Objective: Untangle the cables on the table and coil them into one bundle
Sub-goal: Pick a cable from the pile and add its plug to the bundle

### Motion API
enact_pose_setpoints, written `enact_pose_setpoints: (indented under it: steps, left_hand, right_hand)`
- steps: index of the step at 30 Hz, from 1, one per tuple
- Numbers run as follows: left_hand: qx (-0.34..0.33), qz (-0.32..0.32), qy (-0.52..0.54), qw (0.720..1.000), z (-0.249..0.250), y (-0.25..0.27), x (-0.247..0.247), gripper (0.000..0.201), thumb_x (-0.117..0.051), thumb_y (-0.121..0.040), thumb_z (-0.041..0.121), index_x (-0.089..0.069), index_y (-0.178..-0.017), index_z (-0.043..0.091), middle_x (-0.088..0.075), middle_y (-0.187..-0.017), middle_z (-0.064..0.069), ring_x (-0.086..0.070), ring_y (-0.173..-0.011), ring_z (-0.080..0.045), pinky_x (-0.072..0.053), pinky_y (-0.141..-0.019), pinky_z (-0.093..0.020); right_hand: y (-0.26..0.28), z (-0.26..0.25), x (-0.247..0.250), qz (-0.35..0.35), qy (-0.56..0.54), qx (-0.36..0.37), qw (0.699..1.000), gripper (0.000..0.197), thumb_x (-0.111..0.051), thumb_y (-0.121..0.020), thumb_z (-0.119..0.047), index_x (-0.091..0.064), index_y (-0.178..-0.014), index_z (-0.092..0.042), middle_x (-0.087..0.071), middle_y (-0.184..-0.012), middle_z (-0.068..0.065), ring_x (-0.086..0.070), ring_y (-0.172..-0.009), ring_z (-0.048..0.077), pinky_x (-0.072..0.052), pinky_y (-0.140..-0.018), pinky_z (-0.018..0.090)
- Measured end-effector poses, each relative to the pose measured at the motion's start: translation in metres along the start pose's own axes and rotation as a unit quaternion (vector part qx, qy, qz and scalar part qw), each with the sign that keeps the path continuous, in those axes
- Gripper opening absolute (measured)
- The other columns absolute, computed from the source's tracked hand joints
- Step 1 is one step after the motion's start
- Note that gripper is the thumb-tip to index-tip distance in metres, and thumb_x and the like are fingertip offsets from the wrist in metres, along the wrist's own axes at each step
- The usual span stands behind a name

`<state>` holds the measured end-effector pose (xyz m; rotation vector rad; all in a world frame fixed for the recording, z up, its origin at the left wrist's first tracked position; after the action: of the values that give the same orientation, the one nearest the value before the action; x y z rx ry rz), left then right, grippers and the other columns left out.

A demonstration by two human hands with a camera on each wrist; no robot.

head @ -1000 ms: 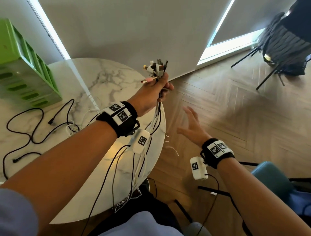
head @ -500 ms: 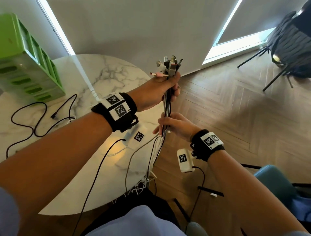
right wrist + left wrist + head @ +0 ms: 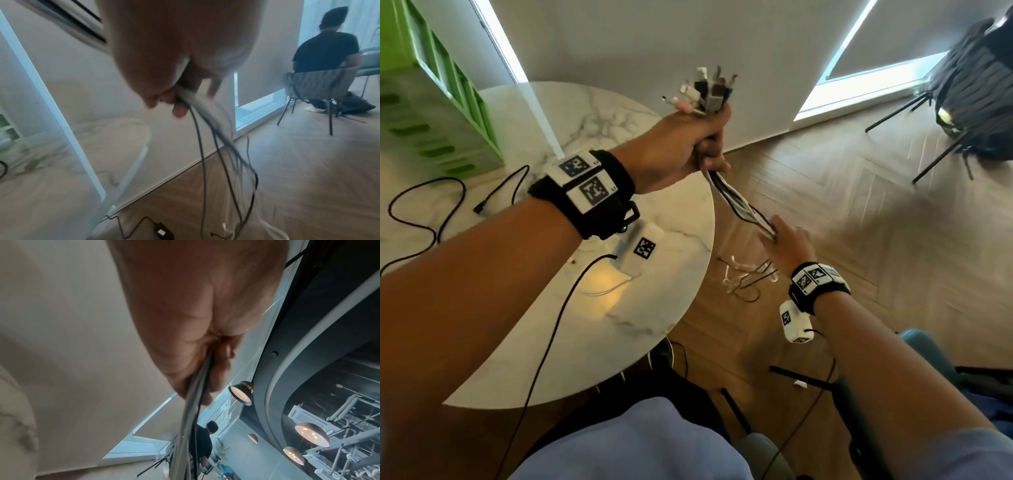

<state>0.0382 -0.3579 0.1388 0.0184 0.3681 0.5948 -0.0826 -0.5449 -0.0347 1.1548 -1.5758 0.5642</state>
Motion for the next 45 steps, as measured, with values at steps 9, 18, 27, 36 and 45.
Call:
enact_pose_setpoints:
  steps: [9, 18, 27, 36, 45]
  left_hand:
    - [-0.085, 0.226, -0.116, 0.963, 0.008, 0.000, 0.049, 0.010, -0.051, -0.106, 0.029, -0.044, -0.110, 0.023, -0.040, -0.090, 0.011, -0.044, -0.070, 0.001, -0.044, -0.078, -0.023]
    - [0.043, 0.098, 0.008, 0.994, -0.017, 0.014, 0.052, 0.028, -0.038, -0.109, 0.040, -0.036, -0.084, 0.025, -0.033, -0.068, 0.009, -0.027, -0.058, -0.009, -0.032, -0.061, -0.026]
    - [0.075, 0.082, 0.006, 0.994, 0.001, 0.080, 0.101, 0.032, -0.032, -0.102, 0.025, -0.039, -0.071, 0.024, -0.020, -0.067, 0.004, -0.017, -0.051, -0.011, -0.024, -0.053, -0.027]
    - [-0.021, 0.360, 0.010, 0.933, 0.009, 0.177, 0.218, 0.031, -0.040, -0.107, 0.022, -0.033, -0.077, 0.025, -0.029, -0.057, 0.010, -0.025, -0.047, -0.009, -0.029, -0.047, -0.024]
    - [-0.023, 0.442, -0.020, 0.896, -0.024, 0.220, 0.254, 0.034, -0.042, -0.108, 0.016, -0.032, -0.077, 0.024, -0.025, -0.059, 0.009, -0.020, -0.051, -0.010, -0.023, -0.049, -0.025]
  right_hand:
    - [0.065, -0.093, -0.077, -0.134, 0.033, 0.169, 0.976, 0.053, -0.056, -0.098, -0.020, -0.037, -0.145, -0.004, -0.052, -0.135, 0.016, -0.050, -0.124, 0.033, -0.035, -0.109, 0.042]
    - [0.078, -0.129, -0.114, -0.360, 0.036, 0.158, 0.919, 0.067, -0.062, -0.089, -0.063, -0.045, -0.127, -0.010, -0.052, -0.125, 0.007, -0.054, -0.112, 0.027, -0.045, -0.100, 0.046]
    - [0.044, -0.253, -0.058, -0.308, -0.096, 0.261, 0.910, 0.090, -0.071, -0.070, -0.077, -0.043, -0.144, -0.034, -0.051, -0.134, -0.011, -0.050, -0.102, 0.006, -0.046, -0.093, 0.031]
    - [0.089, -0.366, -0.128, -0.300, -0.104, 0.348, 0.882, 0.032, -0.052, -0.102, -0.043, -0.049, -0.102, -0.010, -0.066, -0.094, 0.013, -0.062, -0.082, 0.031, -0.053, -0.078, 0.050]
    - [0.019, -0.371, -0.127, -0.364, -0.040, 0.366, 0.855, 0.029, -0.069, -0.095, -0.029, -0.065, -0.119, -0.013, -0.063, -0.112, -0.002, -0.061, -0.090, 0.012, -0.052, -0.092, 0.033]
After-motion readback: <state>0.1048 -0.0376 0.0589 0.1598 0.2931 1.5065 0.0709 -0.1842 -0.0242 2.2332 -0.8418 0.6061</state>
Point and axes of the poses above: each hand's wrist, its own y-axis away from the middle knuckle, its own x-axis out of the back of the hand, z = x × y, the point moved 10 cm from there along -y, towards the middle knuckle
